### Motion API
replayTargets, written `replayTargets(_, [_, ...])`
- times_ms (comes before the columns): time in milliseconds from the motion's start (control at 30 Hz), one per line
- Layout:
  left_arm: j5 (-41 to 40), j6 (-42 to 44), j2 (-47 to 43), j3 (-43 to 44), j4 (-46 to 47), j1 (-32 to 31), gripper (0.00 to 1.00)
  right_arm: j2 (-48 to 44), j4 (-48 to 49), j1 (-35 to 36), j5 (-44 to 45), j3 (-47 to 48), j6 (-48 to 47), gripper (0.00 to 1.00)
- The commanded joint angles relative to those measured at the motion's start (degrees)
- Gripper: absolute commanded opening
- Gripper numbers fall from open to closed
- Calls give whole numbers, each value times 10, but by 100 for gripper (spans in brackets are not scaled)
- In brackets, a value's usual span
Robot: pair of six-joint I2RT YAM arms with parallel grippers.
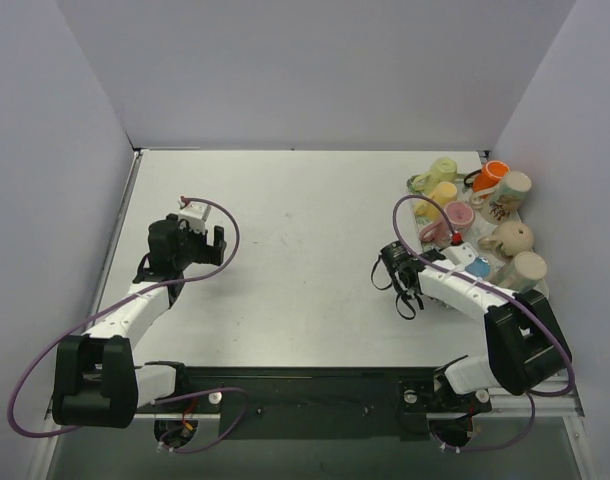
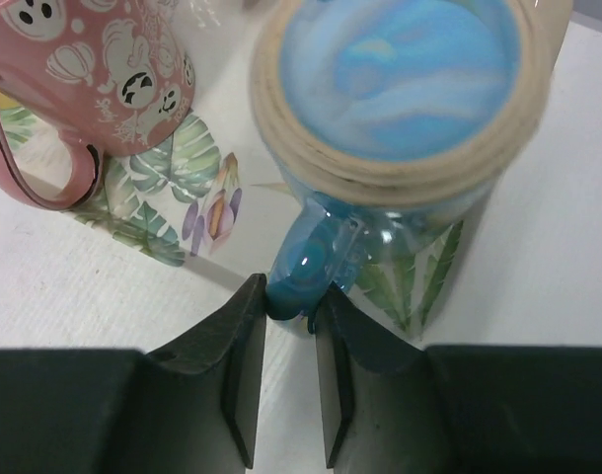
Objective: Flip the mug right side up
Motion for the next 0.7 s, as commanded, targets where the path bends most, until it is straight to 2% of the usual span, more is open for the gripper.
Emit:
replayTargets(0, [17, 12, -7, 25, -3, 2, 96, -25, 15, -10, 29, -13, -43, 17])
replayTargets(133, [24, 17, -7, 29, -14, 2, 96, -64, 42, -9, 15, -26, -108, 0])
replayTargets(267, [35, 21, -7, 42, -33, 2, 96, -133, 91, -9, -3, -51, -197, 0])
replayTargets(333, [36, 23, -7, 46, -38, 2, 96, -177, 152, -9, -32, -74, -275, 0])
replayTargets(433, [47, 29, -5, 54, -48, 1, 96, -259, 220, -11, -98, -112, -344, 0])
replayTargets(600, [75, 33, 1, 80, -72, -5, 96, -310, 211, -26, -116, -103, -393, 0])
replayTargets(667, [91, 31, 1, 89, -91, -8, 96, -315, 210, -36, -158, -95, -406, 0])
